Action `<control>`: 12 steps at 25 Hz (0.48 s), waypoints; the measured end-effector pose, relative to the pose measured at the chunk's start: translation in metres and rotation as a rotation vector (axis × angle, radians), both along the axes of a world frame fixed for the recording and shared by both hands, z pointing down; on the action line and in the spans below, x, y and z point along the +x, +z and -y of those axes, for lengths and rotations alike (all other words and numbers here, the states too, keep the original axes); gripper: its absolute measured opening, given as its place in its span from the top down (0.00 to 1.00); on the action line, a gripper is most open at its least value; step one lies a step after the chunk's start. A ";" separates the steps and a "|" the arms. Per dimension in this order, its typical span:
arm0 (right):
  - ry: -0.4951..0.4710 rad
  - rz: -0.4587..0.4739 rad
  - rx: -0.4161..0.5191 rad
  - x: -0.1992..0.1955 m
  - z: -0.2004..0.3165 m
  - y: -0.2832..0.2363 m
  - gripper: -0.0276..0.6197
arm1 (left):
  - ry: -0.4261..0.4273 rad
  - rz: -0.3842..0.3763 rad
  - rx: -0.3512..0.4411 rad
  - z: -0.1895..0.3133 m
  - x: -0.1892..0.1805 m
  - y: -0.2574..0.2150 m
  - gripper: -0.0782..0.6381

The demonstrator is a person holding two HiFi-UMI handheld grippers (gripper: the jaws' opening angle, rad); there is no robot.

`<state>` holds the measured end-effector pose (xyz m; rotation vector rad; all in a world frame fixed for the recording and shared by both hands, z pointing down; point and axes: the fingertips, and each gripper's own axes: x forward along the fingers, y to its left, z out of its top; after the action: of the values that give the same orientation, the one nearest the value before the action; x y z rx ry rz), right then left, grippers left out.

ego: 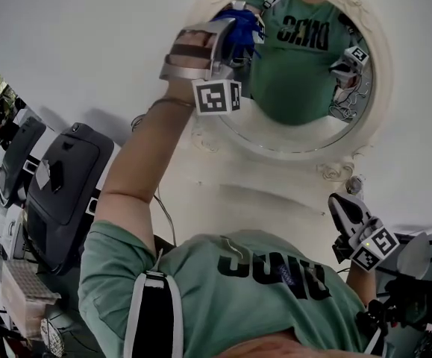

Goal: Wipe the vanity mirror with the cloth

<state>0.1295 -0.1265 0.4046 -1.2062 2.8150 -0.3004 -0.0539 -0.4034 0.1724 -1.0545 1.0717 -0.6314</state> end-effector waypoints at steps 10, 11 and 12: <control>-0.044 -0.009 -0.029 -0.017 0.001 0.002 0.95 | -0.115 0.083 0.040 -0.004 -0.028 0.009 0.78; -0.047 -0.007 -0.032 -0.018 0.001 0.001 0.95 | -0.129 0.092 0.032 -0.004 -0.034 0.016 0.78; -0.050 -0.007 -0.034 -0.019 0.001 0.002 0.95 | -0.143 0.102 0.024 -0.003 -0.040 0.024 0.78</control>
<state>0.1103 -0.1271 0.4063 -1.1469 2.8613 -0.3487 -0.0940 -0.4002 0.1959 -0.9203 1.0690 -0.7769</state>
